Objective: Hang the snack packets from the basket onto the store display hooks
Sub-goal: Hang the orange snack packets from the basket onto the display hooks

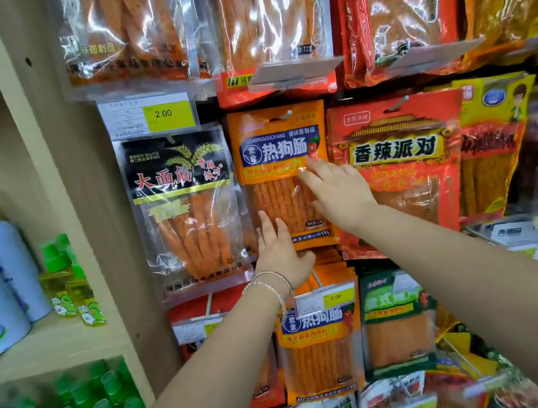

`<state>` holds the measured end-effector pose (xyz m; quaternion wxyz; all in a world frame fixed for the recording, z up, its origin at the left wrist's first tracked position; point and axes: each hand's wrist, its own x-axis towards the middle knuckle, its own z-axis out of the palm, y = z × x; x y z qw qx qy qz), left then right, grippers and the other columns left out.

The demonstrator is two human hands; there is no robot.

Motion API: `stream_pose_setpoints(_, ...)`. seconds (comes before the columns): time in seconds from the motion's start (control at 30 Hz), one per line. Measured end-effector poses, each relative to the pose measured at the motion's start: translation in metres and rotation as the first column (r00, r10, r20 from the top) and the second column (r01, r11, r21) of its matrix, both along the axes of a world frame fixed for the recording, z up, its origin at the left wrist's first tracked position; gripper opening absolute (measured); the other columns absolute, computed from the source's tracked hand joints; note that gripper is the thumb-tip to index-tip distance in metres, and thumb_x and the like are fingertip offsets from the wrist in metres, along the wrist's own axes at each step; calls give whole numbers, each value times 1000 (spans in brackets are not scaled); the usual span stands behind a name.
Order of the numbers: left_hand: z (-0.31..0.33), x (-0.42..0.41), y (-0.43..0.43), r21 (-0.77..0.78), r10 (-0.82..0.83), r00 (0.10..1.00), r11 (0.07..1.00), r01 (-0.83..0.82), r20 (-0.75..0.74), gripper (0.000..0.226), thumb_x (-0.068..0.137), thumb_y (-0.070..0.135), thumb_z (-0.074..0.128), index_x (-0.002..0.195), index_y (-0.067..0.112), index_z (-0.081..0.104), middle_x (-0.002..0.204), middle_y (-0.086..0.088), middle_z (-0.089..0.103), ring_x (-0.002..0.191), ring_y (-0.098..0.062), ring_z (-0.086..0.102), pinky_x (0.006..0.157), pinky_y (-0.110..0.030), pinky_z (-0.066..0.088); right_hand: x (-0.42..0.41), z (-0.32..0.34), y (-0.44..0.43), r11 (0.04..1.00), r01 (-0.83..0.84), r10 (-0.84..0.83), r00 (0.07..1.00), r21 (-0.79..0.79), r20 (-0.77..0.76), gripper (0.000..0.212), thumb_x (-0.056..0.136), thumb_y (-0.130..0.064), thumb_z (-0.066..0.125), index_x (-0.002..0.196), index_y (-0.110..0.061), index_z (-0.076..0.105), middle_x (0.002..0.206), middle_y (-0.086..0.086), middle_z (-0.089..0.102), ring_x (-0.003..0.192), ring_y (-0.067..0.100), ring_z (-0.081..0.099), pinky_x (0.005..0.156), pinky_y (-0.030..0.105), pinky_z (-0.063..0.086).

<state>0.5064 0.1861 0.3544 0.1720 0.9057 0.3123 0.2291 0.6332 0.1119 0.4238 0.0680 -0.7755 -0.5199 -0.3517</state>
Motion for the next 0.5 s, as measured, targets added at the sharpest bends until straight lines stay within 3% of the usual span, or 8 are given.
stream_pose_setpoints(0.1, -1, -18, -10, -67, -77, 995, 994, 81, 68, 74, 87, 35, 55, 148, 9, 22, 157, -9, -9, 144, -24, 13, 112, -29, 20, -17, -8, -26, 997, -77, 77, 979, 9, -189, 54, 91, -20, 52, 142, -23, 36, 153, 5, 29, 137, 24, 32, 105, 41, 32)
stream_pose_setpoints(0.2, -13, -51, -31, -75, -156, 963, 981, 176, 219, 45, 88, 22, 59, 132, 13, 51, 141, -10, 43, 128, -20, 42, 98, -13, 25, -42, -34, -59, 976, -146, 203, 885, 164, -419, 44, 90, -22, 55, 133, -19, 48, 134, 6, 51, 120, 25, 50, 96, 39, 43)
stream_pose_setpoints(0.27, -34, -82, -47, -127, -158, 939, 971, 205, 306, 31, 87, 16, 59, 119, 16, 61, 121, -4, 57, 104, -13, 57, 84, -8, 34, -60, -62, -81, 954, -150, 281, 754, 261, -593, 36, 89, -20, 58, 125, -17, 54, 116, 4, 59, 100, 22, 58, 82, 31, 45)
stream_pose_setpoints(0.33, -66, -117, -64, -223, -93, 939, 959, 173, 330, 24, 87, 12, 59, 110, 17, 66, 111, -1, 61, 93, -9, 59, 82, -11, 40, -78, -100, -102, 934, -136, 345, 590, 331, -730, 28, 89, -15, 60, 117, -12, 57, 104, 1, 58, 87, 16, 56, 72, 21, 38)
stream_pose_setpoints(0.4, -103, -154, -85, -337, 9, 954, 936, 98, 301, 22, 87, 7, 59, 107, 12, 67, 103, -2, 63, 85, -6, 60, 78, -8, 42, -99, -145, -122, 925, -91, 370, 437, 370, -820, 21, 89, -9, 60, 110, -7, 59, 96, -1, 57, 86, 13, 53, 72, 16, 36)
stream_pose_setpoints(0.47, -141, -194, -108, -473, 126, 966, 881, -4, 226, 22, 86, -1, 58, 106, 2, 66, 89, -5, 63, 71, 1, 57, 65, -1, 37, -126, -194, -144, 937, -35, 341, 300, 347, -891, 19, 87, -3, 60, 107, -4, 60, 91, -2, 57, 86, 13, 53, 73, 12, 38)
stream_pose_setpoints(0.5, -161, -214, -118, -529, 175, 971, 846, -63, 164, 23, 86, -4, 56, 107, -1, 64, 87, -10, 64, 73, -2, 60, 60, -2, 36, -140, -218, -155, 949, -20, 312, 234, 316, -921, 19, 87, -1, 60, 107, -1, 59, 92, 2, 58, 87, 15, 53, 74, 13, 39)
